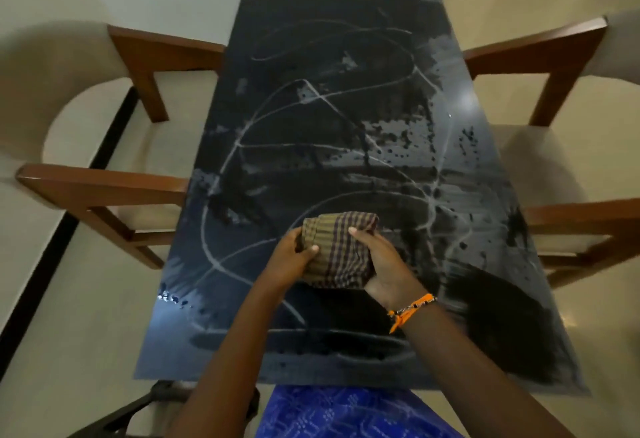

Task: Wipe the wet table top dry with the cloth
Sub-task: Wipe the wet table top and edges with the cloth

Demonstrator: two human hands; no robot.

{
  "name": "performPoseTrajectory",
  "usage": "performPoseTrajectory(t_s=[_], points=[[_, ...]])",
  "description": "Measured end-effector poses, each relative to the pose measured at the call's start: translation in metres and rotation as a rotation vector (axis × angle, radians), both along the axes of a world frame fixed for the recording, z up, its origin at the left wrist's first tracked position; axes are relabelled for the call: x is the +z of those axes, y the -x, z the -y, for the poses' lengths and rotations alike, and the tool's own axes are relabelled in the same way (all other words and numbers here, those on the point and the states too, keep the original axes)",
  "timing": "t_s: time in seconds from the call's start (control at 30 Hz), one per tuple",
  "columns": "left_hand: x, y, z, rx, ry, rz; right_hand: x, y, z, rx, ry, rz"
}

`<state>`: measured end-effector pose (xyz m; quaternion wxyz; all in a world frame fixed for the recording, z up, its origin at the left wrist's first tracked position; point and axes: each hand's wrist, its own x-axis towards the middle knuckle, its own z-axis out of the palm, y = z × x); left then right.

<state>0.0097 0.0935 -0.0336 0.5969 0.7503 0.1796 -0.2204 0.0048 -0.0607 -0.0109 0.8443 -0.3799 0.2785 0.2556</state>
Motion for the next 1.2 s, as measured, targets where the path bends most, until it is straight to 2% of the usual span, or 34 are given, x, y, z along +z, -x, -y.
performPoseTrajectory(t_s=[0.13, 0.37, 0.43, 0.5, 0.53, 0.6, 0.73, 0.87, 1.07, 1.2], points=[[-0.003, -0.023, -0.044, 0.047, -0.124, 0.085, 0.005, -0.039, -0.049, 0.102, 0.253, 0.208], [0.014, -0.094, -0.137, 0.18, -0.269, 0.227, 0.028, -0.152, -0.147, 0.32, 0.861, 0.875], [0.013, -0.113, -0.166, 0.186, -0.327, 0.259, 0.017, -0.18, -0.176, 0.504, 0.932, 1.027], [0.007, -0.129, -0.19, 0.158, -0.393, 0.283, -0.009, -0.199, -0.2, 0.802, 1.074, 1.101], [0.002, -0.136, -0.201, 0.134, -0.43, 0.283, -0.025, -0.205, -0.213, 0.922, 1.172, 1.11], [-0.011, -0.147, -0.22, 0.074, -0.488, 0.281, -0.055, -0.211, -0.237, 1.018, 1.38, 1.087], [-0.033, -0.163, -0.239, 0.012, -0.535, 0.253, -0.094, -0.219, -0.272, 0.933, 1.737, 1.139], [-0.045, -0.187, -0.247, -0.004, -0.517, 0.255, -0.101, -0.265, -0.294, 0.89, 1.809, 1.112], [-0.052, -0.236, -0.246, -0.029, -0.481, 0.337, -0.099, -0.373, -0.314, 0.832, 1.871, 1.052], [-0.055, -0.263, -0.24, -0.099, -0.51, 0.306, -0.098, -0.417, -0.311, 0.838, 1.882, 1.048]])
